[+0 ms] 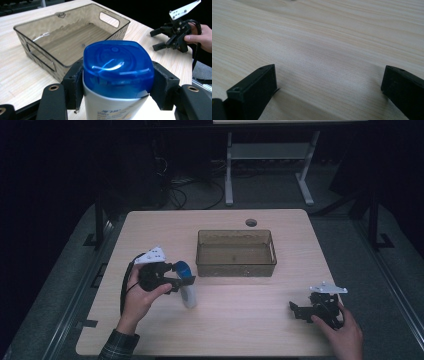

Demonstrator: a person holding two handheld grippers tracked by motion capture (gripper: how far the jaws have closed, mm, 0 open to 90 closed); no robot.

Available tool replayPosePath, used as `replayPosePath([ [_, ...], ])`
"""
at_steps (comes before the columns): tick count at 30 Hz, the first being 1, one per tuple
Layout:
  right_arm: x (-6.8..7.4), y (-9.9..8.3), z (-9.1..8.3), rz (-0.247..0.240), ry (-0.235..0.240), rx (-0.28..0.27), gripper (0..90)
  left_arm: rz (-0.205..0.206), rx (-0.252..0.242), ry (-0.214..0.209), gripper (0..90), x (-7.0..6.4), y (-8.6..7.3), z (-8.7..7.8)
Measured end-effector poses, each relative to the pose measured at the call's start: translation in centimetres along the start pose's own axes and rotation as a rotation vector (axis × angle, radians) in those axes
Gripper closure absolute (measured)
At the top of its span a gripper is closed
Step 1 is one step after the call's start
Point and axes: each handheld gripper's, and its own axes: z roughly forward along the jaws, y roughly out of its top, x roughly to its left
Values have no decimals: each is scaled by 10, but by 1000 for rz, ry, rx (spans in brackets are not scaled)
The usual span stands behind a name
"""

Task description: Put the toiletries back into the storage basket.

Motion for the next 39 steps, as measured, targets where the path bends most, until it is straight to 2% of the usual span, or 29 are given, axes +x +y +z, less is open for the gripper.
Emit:
replayPosePath([
  [6,0,0,0,0,2,0,0,0,-33,-15,362,2,13,0],
  [19,0,0,0,1,0,-1,0,26,-60,-37,363,0,41,4],
  [29,0,0,0,0,1,0,0,39,-86,-24,363,5,67,6],
  [39,0,0,0,0,1,0,0,56,-93,5,363,9,87,15],
])
